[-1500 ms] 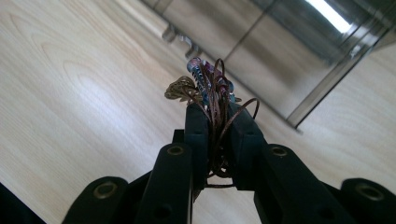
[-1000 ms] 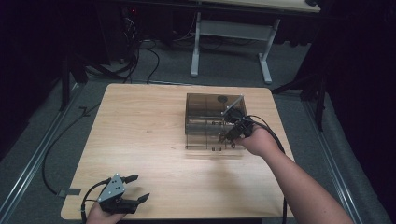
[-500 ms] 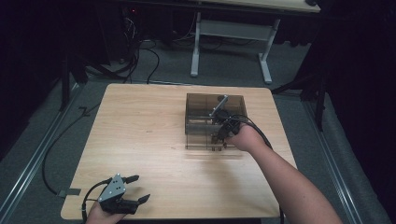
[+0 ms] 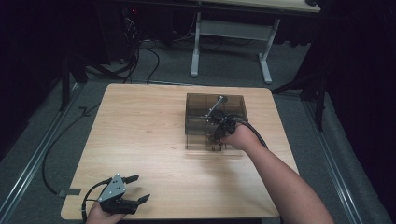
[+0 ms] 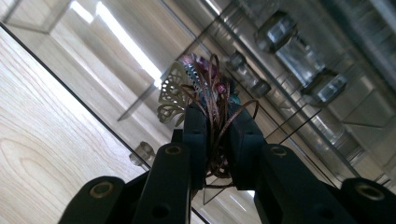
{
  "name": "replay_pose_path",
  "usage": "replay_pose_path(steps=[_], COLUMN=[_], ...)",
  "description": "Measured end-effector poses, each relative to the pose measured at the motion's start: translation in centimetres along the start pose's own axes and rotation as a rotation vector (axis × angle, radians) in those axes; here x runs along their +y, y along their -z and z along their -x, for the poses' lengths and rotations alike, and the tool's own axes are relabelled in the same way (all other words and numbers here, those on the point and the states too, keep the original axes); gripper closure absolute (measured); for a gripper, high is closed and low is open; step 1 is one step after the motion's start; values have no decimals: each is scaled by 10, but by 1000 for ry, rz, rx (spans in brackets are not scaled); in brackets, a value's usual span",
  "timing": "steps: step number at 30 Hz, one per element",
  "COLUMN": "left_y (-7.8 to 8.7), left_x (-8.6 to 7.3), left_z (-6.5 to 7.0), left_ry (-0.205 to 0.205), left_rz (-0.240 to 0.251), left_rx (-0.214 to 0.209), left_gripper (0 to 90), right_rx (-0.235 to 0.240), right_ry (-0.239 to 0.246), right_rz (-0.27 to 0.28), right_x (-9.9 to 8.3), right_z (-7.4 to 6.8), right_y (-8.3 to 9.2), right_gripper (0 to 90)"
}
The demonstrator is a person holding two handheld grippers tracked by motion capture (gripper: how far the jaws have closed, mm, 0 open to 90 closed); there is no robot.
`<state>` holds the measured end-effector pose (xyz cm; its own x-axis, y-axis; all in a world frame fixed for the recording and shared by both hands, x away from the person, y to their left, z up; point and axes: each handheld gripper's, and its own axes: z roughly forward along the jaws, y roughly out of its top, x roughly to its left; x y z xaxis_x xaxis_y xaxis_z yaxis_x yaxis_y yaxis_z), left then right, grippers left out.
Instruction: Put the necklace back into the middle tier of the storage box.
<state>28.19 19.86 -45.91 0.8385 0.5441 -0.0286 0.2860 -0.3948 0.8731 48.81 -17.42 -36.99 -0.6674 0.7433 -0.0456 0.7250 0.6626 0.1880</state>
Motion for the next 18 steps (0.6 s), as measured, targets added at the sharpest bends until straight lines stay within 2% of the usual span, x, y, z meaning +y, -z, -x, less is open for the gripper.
replay_pose_path(steps=[2,4,6,7,11,13,14,15,16,18], left_y=[0,0,0,-1,-1,-1,-1,-1,-1,-2], left_x=[0,0,0,0,0,0,0,0,0,0], left_z=[0,0,0,0,0,0,1,0,1,0], left_ry=[0,0,1,2,1,1,0,-1,0,2], left_rz=[2,0,0,-1,-4,-7,-8,-12,-11,-11], left_rx=[2,2,3,4,3,2,4,2,4,5], left_gripper=[205,205,205,205,206,206,206,206,207,207], right_rx=[-3,-13,-7,1,8,16,11,11,10,13], right_ry=[16,11,1,12,-14,-7,-9,-9,-37,-26], right_rz=[1,-14,-21,-22,-17,-2,16,16,19,29], right_x=[0,-1,-1,-1,-1,-3,-6,-6,-10,-13], right_z=[2,2,2,2,0,1,0,0,-1,0], right_y=[-2,-4,-5,-7,-3,3,12,12,20,24], right_gripper=[792,786,765,734,697,681,669,669,664,664])
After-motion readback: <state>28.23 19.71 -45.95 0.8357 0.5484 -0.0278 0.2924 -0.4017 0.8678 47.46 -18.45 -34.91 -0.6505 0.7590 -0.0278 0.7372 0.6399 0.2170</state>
